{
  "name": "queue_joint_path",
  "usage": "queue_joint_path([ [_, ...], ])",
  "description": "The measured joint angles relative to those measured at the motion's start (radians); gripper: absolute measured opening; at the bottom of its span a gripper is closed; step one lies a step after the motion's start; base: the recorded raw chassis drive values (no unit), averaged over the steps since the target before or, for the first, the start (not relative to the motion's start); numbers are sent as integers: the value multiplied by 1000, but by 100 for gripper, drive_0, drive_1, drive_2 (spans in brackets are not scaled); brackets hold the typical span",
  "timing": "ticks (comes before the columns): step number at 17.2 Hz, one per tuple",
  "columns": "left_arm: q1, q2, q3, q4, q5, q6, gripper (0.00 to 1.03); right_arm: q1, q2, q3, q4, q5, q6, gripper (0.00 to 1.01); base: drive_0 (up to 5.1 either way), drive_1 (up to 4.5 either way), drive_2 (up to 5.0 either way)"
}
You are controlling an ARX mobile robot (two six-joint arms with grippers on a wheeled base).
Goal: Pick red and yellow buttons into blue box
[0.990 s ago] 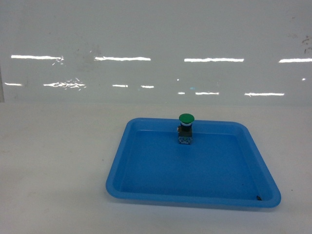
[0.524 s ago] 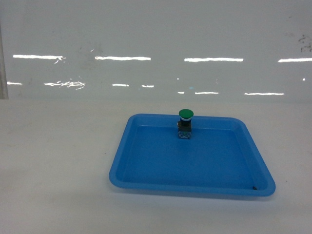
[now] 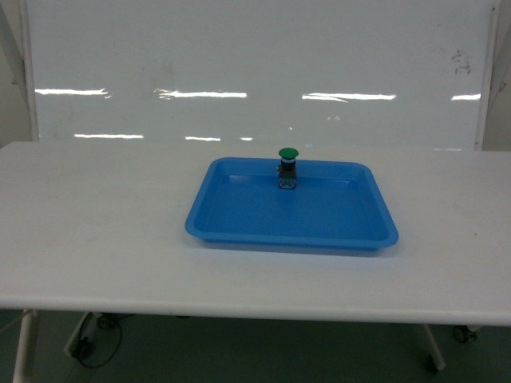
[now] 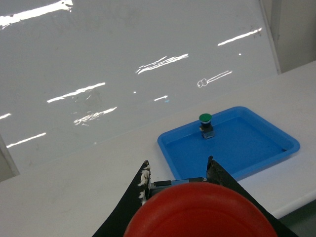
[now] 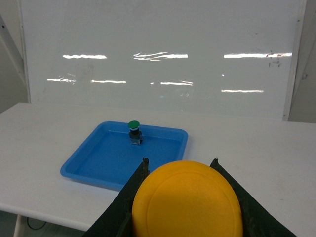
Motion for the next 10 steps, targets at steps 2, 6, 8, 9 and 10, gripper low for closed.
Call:
queue_joint_path([
  [2,-1,-2,0,-1,0,0,27,0,0,0,1,0,0,32,0,-433,434],
  [6,-1,-1,0,0,0,0,27,0,1,0,2,0,0,32,253,-337,97],
  [8,-1,0,0,0,0,0,27,0,5,0,2,0,0,32,505,-240,-240],
  [9,-1,1,0,0,0,0,27,0,6,0,1,0,0,32,511,-235,-235],
  [10,-1,1,0,0,0,0,27,0,6,0,2,0,0,32,511,-235,-235],
])
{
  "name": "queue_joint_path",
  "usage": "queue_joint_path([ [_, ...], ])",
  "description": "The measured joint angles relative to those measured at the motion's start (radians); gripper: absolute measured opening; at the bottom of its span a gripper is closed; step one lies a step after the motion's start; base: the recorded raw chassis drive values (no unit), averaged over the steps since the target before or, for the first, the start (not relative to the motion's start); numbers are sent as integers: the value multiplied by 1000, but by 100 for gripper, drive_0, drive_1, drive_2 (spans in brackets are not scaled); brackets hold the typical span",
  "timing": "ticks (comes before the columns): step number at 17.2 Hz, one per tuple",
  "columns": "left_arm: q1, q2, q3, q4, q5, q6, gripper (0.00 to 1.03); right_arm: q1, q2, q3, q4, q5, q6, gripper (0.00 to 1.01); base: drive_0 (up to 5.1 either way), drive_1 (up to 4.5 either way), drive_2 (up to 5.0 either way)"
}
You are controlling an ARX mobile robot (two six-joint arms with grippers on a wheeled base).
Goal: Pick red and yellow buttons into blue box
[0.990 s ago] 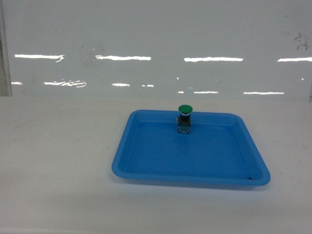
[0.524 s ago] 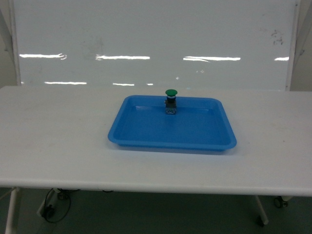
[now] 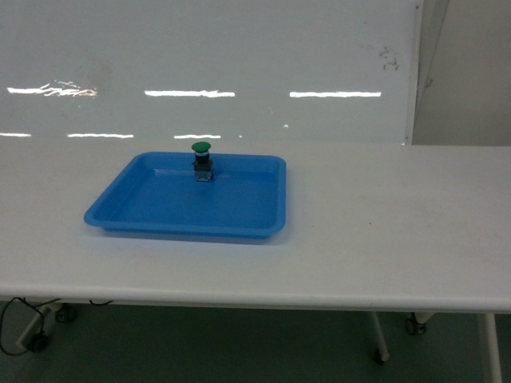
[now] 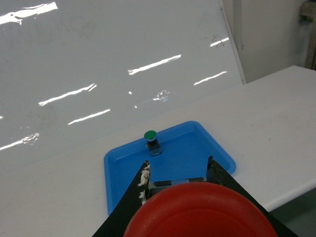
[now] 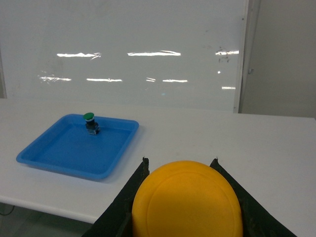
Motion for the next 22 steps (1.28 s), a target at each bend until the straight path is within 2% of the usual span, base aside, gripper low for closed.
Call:
queue_joint_path([
  [22,0,0,0,-1,1,0,27,-3,0,0,0,0,0,32,503,-251,-227],
])
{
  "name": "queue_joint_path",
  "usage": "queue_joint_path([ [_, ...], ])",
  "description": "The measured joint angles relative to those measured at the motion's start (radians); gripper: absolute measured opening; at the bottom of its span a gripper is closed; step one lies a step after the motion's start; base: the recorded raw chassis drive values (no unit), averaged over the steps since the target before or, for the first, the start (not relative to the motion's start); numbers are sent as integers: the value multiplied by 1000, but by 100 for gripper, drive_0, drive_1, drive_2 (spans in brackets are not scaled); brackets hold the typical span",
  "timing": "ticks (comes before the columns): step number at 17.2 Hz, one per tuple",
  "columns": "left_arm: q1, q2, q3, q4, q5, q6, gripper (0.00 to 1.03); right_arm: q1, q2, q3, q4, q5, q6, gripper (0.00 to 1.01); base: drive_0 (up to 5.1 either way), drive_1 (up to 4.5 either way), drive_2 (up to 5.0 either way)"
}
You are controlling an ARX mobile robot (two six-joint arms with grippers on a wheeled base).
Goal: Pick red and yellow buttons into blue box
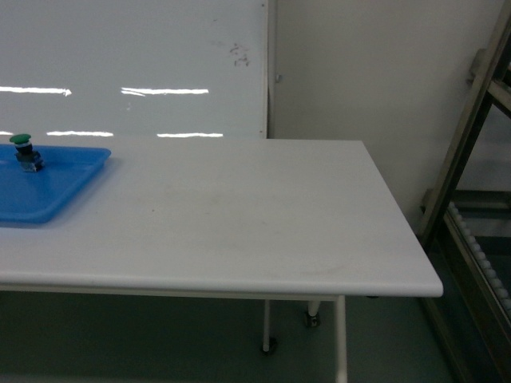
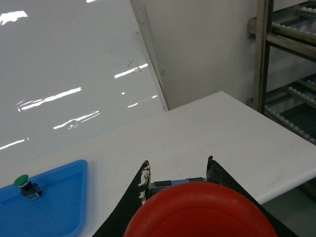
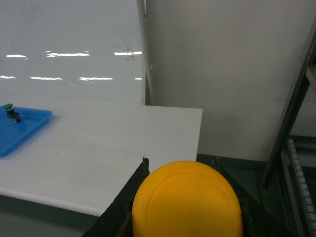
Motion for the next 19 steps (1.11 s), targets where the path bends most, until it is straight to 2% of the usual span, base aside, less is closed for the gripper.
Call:
queue_joint_path([
  [10,0,2,0,0,0,0,27,0,5,0,0,0,0,31,475,-345,-147],
  [19,0,0,0,-1,0,0,27,0,0,0,0,0,0,31,497,-245,-245],
])
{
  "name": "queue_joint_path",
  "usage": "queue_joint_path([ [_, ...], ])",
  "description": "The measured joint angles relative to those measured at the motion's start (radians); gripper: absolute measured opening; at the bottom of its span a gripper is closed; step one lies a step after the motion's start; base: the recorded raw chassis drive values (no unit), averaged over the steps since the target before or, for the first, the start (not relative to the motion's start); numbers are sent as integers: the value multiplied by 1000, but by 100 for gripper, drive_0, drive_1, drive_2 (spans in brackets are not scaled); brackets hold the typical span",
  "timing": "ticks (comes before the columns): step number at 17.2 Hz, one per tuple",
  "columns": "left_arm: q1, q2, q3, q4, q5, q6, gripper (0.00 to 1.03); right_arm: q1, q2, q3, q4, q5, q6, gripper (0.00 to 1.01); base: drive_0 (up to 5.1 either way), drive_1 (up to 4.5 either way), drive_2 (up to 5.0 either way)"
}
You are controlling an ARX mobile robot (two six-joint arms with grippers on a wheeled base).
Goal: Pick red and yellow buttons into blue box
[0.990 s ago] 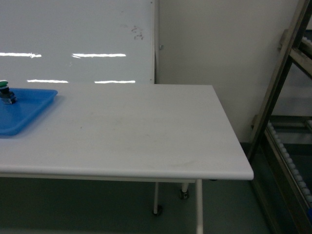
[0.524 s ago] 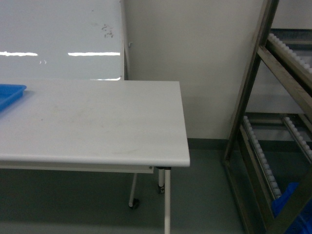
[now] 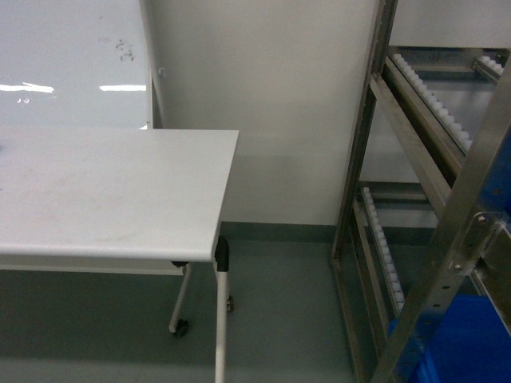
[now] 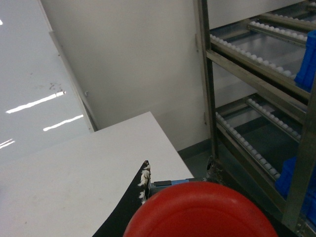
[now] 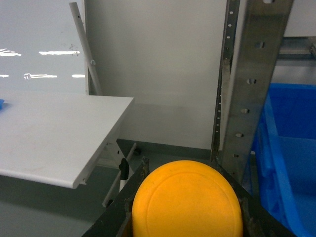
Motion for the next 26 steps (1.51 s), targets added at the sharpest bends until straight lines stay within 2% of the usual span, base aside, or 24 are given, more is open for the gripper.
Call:
queue_joint_path([
  [26,0,0,0,3,0,0,27,0,0,0,1,0,0,31,504,-241,-241],
])
